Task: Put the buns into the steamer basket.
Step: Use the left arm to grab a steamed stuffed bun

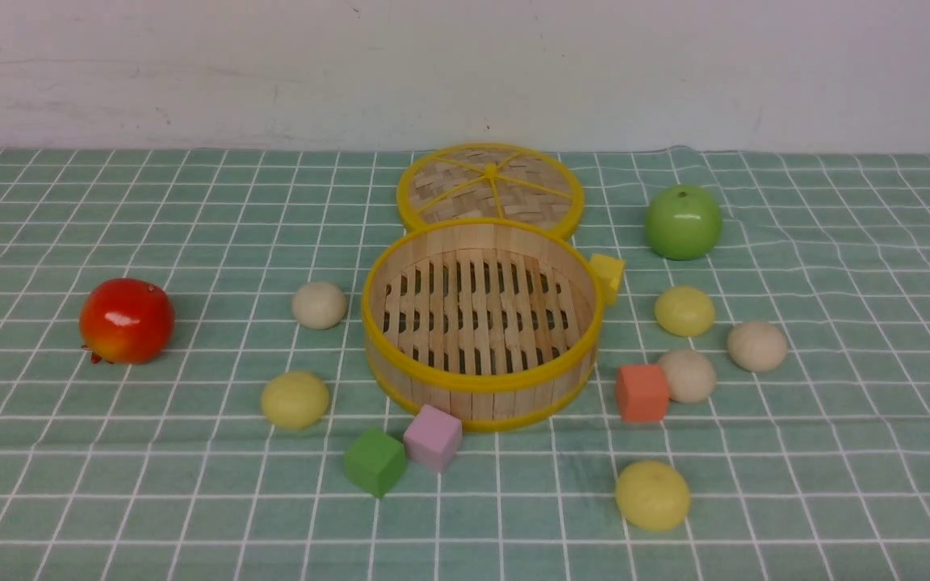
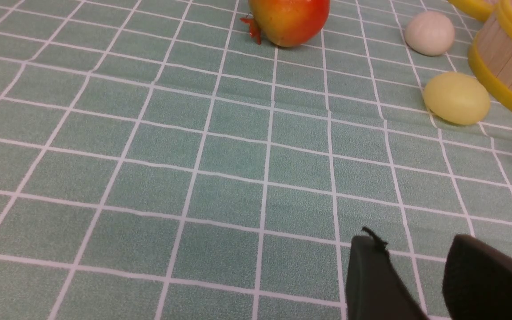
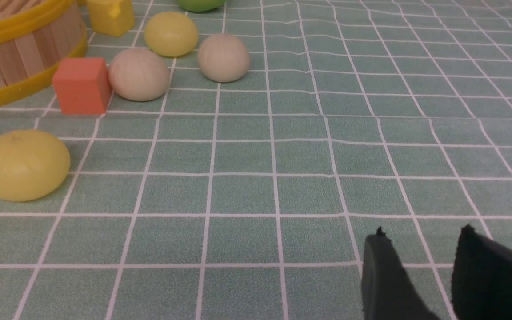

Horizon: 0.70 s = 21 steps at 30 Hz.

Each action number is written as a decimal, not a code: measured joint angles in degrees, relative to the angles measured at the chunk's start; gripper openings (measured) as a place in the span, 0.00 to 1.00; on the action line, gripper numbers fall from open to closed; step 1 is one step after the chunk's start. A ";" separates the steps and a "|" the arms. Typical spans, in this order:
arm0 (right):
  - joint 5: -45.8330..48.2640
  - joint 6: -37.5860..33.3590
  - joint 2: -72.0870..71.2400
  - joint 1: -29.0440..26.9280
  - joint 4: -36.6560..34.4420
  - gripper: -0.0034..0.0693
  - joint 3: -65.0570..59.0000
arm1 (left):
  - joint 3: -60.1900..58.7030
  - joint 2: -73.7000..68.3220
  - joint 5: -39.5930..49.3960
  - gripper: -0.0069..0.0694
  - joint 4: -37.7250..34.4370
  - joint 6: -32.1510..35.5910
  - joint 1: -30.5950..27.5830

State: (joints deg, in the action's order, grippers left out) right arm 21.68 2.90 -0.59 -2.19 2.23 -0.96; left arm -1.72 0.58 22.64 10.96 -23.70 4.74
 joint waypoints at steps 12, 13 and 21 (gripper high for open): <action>0.00 0.00 0.00 0.00 0.00 0.37 0.00 | 0.00 0.00 -3.56 0.40 0.54 0.00 0.00; 0.00 0.00 0.00 0.00 0.00 0.37 0.00 | 0.00 0.00 -4.54 0.40 0.54 0.00 0.00; 0.00 0.00 0.00 0.00 0.00 0.37 0.00 | 0.00 0.00 -14.66 0.40 -1.43 -1.83 0.00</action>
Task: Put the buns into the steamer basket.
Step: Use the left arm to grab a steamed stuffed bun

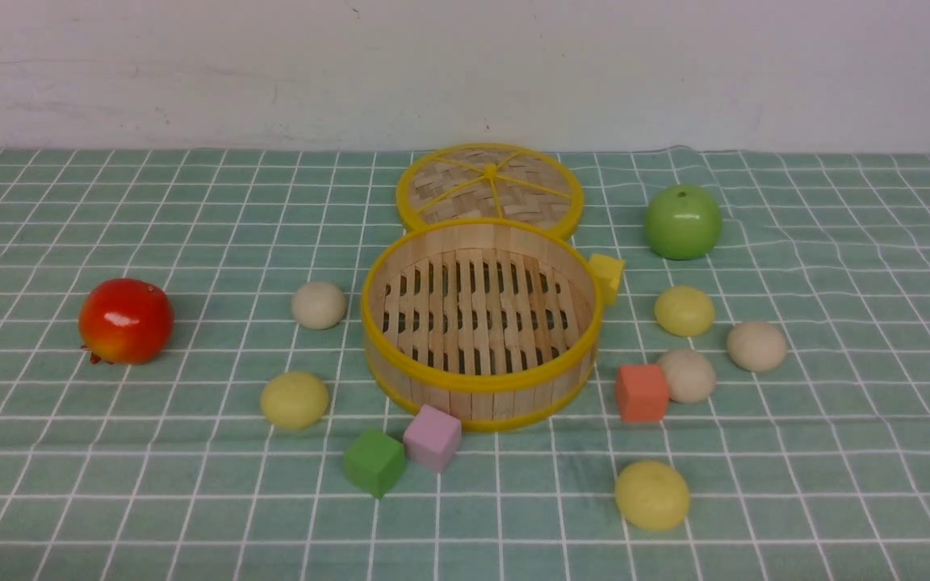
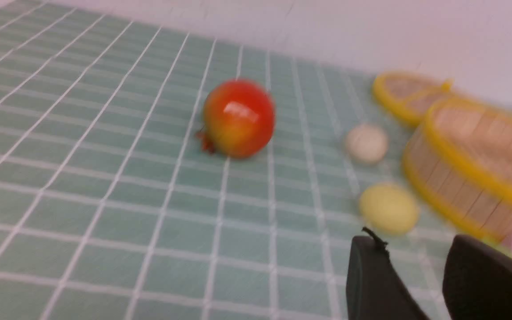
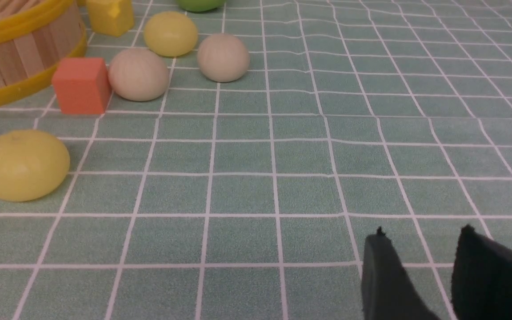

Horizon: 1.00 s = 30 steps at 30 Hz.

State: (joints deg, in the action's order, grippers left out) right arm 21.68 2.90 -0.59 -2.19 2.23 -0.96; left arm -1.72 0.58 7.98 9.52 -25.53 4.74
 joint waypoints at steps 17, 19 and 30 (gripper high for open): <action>0.00 0.00 0.00 0.00 0.00 0.37 0.00 | 9.66 -3.43 -17.70 0.40 -4.64 -8.11 0.00; 0.00 0.00 0.00 0.00 0.00 0.37 0.00 | 15.49 -8.37 -14.94 0.40 -4.64 -8.18 0.00; 0.00 0.00 0.00 0.00 0.00 0.37 0.00 | 27.38 -33.43 7.40 0.40 -5.75 -8.24 0.00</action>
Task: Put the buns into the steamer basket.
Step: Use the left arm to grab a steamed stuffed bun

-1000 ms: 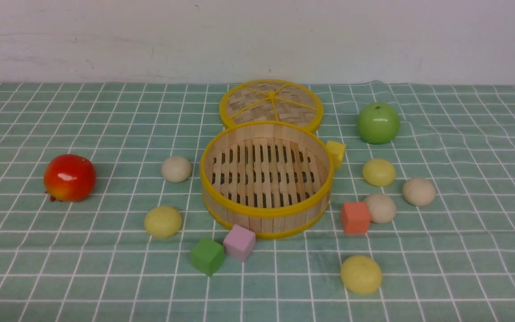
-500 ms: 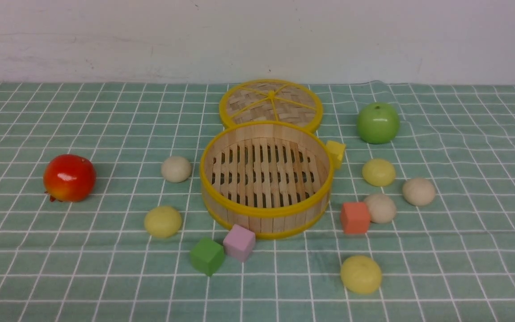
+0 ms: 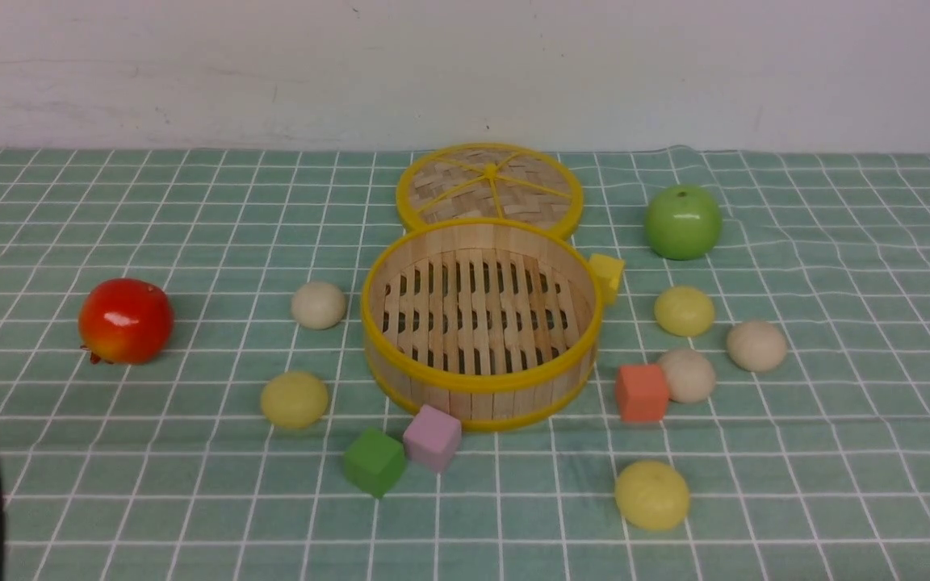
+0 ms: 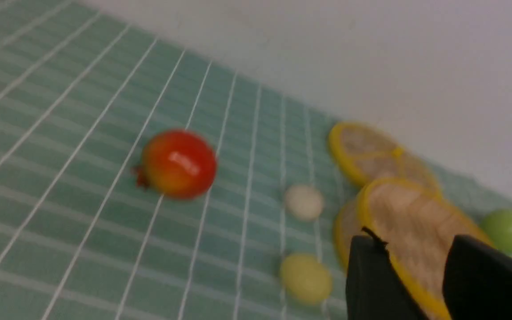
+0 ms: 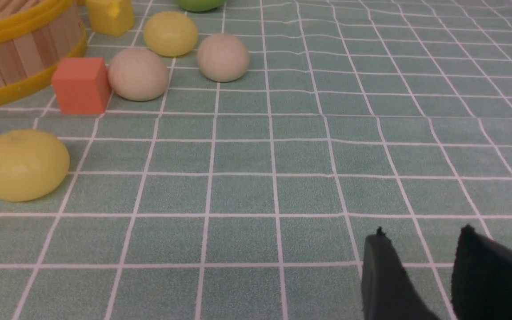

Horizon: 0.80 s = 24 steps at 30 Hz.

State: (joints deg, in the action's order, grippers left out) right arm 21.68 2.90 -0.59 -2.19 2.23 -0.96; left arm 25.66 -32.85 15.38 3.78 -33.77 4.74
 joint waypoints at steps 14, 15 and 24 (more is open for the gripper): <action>0.00 0.00 0.00 0.00 -0.05 0.37 0.00 | 4.19 -24.73 -3.57 0.40 -6.22 -0.50 0.00; 0.00 0.00 0.00 0.00 -0.05 0.37 0.00 | 7.13 -28.43 -2.80 0.40 -7.05 -0.50 0.00; 0.00 0.00 0.00 0.00 0.00 0.37 0.00 | 29.96 -48.02 17.51 0.40 -7.86 9.80 0.83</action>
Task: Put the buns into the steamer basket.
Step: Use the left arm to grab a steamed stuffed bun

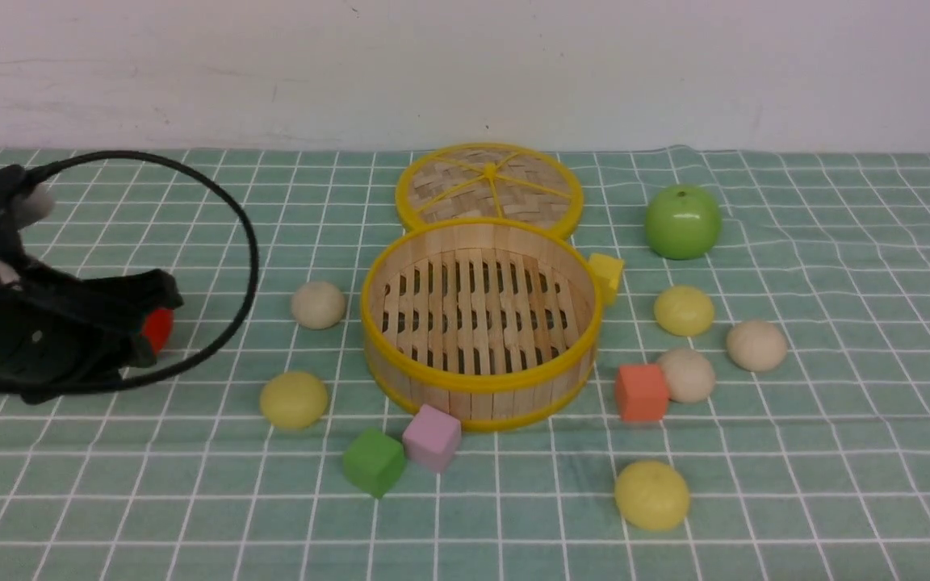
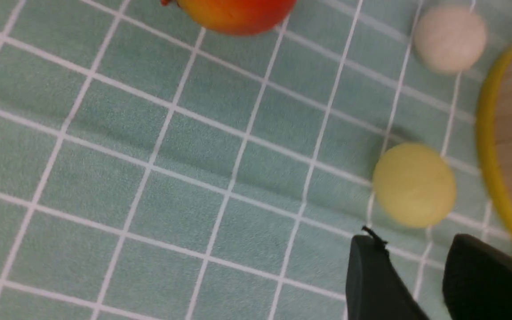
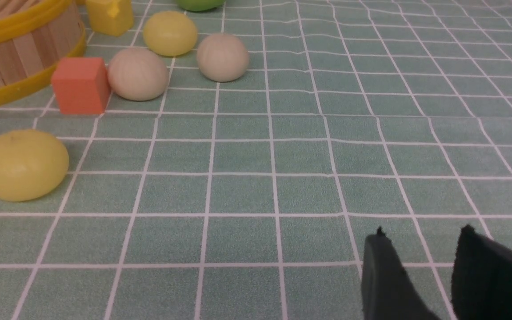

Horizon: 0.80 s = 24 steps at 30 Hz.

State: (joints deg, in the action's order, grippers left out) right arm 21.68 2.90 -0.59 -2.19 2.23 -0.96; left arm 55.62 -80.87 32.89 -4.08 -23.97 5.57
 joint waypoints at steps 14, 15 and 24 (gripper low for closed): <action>0.00 0.00 0.00 0.00 0.00 0.37 0.00 | 12.53 -11.63 11.52 0.40 5.06 3.70 10.63; 0.00 0.00 0.00 0.00 0.00 0.37 0.00 | 12.59 -11.63 11.75 0.40 5.28 3.70 10.90; 0.00 0.00 0.00 0.00 0.00 0.37 0.00 | 12.59 -11.75 13.00 0.40 4.75 3.70 11.15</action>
State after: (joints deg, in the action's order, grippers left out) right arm 21.68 2.90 -0.59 -2.19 2.23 -0.96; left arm 68.22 -92.62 45.89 0.67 -20.27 16.72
